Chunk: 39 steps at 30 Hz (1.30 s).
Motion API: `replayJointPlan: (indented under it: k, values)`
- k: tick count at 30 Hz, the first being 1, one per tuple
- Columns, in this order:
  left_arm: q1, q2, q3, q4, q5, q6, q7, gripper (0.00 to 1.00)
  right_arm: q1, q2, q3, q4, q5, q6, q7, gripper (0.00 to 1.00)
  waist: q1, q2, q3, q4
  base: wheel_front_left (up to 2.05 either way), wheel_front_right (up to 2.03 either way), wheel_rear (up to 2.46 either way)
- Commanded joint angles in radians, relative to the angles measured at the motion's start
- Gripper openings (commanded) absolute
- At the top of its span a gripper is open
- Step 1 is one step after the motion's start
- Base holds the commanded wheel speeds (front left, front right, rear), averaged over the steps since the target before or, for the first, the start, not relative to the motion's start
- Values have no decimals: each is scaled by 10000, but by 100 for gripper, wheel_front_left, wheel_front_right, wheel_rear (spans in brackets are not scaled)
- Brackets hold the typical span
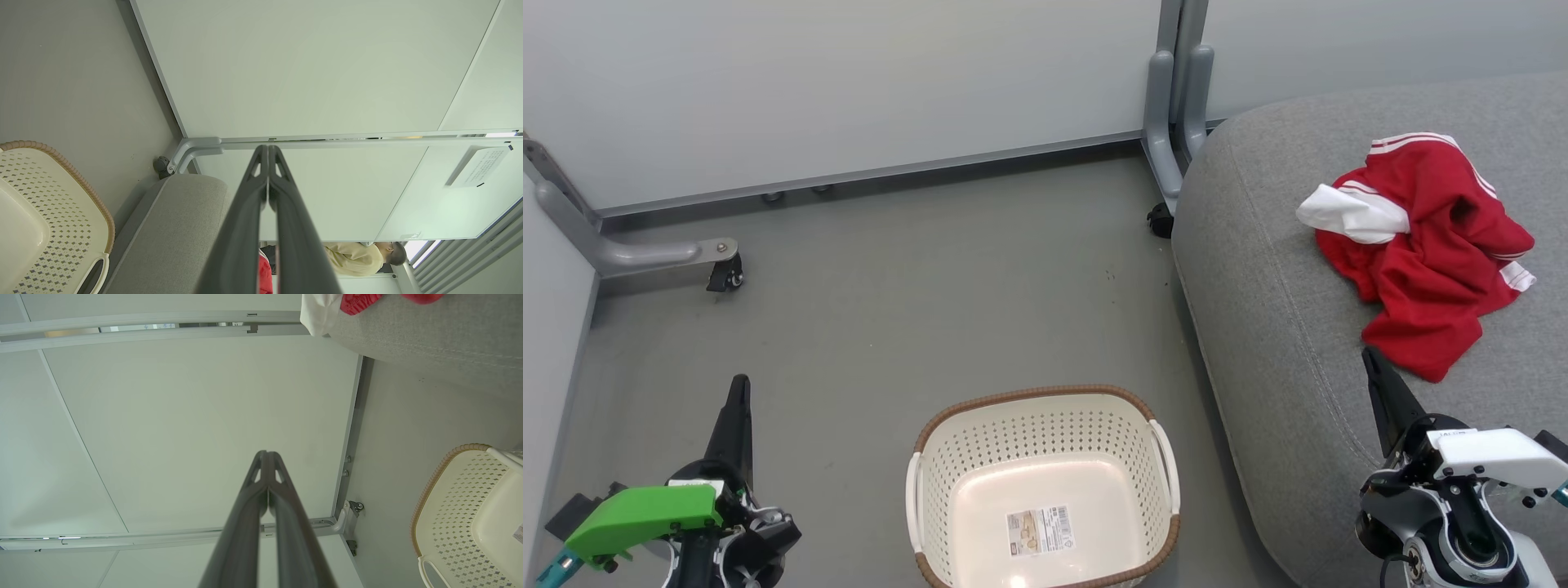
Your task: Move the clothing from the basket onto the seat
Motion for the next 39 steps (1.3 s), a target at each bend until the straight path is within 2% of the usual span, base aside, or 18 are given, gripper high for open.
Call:
replayJointPlan:
  k: [1, 39]
  values:
    - [-104, 55, 27, -20, 1, -41, 50, 0, -52, -6, -19, 17, 47, 4, 43, 0, 0, 0, 0, 0, 0, 0, 0]
    - [-105, 51, 31, -21, 7, -41, 49, 0, -51, -6, -20, 15, 45, 4, 44, 0, 0, 0, 0, 0, 0, 0, 0]
